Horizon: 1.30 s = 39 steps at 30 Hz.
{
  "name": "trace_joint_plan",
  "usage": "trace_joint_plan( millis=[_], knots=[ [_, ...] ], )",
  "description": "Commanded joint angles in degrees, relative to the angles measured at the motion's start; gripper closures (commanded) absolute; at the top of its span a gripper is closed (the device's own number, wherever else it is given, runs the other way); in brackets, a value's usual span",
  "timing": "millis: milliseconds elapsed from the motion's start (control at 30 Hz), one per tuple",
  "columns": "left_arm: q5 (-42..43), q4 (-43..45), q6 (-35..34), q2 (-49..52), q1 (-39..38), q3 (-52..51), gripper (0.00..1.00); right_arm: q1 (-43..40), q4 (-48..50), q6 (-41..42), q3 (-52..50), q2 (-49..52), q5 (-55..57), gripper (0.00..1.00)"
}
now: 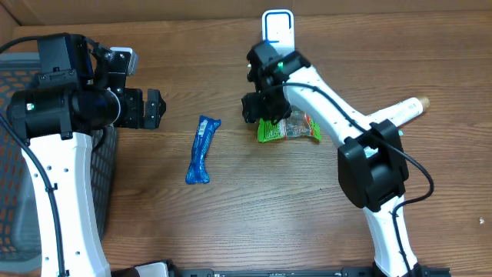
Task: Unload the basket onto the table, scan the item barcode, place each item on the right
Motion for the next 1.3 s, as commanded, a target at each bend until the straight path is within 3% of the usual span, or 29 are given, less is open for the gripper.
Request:
trace_joint_plan(
  millis=[0, 267, 400, 600, 767, 833, 967, 1133, 1267],
  knots=[
    [0.48, 0.17, 0.26, 0.2, 0.0, 0.33, 0.0, 0.15, 3.43, 2.82, -4.5, 0.66, 3.26, 0.35],
    [0.48, 0.17, 0.26, 0.2, 0.0, 0.33, 0.01, -0.02, -8.68, -1.31, -6.38, 0.63, 1.64, 0.33],
    [0.48, 0.17, 0.26, 0.2, 0.0, 0.33, 0.0, -1.73, -11.69, -2.34, -6.38, 0.63, 11.87, 0.31],
    [0.48, 0.2, 0.26, 0.2, 0.0, 0.33, 0.0, -4.63, -7.98, -4.28, -3.1, 0.28, 23.76, 0.31],
    [0.48, 0.2, 0.26, 0.2, 0.0, 0.33, 0.0, -8.09, -10.58, -3.8, 5.09, -3.61, 15.96, 0.29],
    [0.48, 0.17, 0.26, 0.2, 0.0, 0.33, 0.0, -10.34, -10.43, -1.79, 6.14, -5.79, 10.86, 0.21],
    [0.48, 0.17, 0.26, 0.2, 0.0, 0.33, 0.0, -15.93, -8.46, 1.01, 4.57, -5.88, 1.66, 0.14],
    [0.48, 0.17, 0.26, 0.2, 0.0, 0.33, 0.0, -19.71, -1.11, -8.26, 0.2, -4.46, 0.04, 0.06],
    [0.48, 0.17, 0.26, 0.2, 0.0, 0.33, 0.0, -21.81, 2.56, -18.05, -0.61, -1.6, -4.94, 0.06]
  ],
)
